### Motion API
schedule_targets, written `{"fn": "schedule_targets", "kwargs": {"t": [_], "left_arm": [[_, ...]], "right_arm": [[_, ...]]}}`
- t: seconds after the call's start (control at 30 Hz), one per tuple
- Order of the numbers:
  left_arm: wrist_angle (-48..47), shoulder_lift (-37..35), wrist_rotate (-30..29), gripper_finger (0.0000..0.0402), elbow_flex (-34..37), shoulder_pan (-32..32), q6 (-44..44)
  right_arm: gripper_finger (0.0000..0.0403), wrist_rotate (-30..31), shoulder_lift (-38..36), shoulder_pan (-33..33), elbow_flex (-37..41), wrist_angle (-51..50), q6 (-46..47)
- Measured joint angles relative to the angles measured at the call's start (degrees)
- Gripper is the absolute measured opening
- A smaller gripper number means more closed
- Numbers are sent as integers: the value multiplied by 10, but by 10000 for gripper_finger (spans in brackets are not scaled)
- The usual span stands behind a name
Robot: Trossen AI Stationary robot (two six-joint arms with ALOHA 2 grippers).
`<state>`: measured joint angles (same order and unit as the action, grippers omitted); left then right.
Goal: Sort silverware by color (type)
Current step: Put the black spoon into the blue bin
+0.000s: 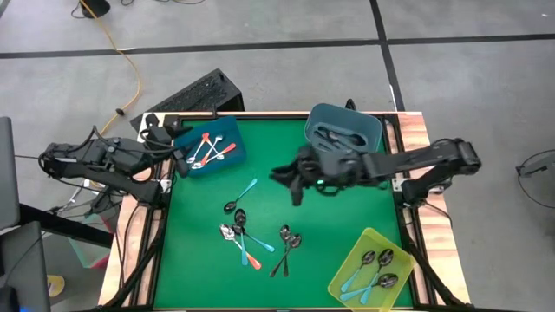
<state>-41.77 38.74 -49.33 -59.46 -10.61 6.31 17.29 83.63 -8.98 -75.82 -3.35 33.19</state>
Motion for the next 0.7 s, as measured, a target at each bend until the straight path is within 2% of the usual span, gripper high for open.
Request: {"fn": "schedule_targets", "kwargs": {"t": [0.23,0.47,0.57,0.7], "left_arm": [[-24,0,15,179,0,0,18],[-39,1,28,179,0,0,67],[-39,7,30,179,0,0,86],[-39,19,30,179,0,0,99]], "right_arm": [[123,-193,108,22,-25,-13,27],[98,-386,206,-11,-83,-10,3],[92,-419,247,-34,-115,-27,-7],[93,-413,299,-62,-165,-113,-38]]}}
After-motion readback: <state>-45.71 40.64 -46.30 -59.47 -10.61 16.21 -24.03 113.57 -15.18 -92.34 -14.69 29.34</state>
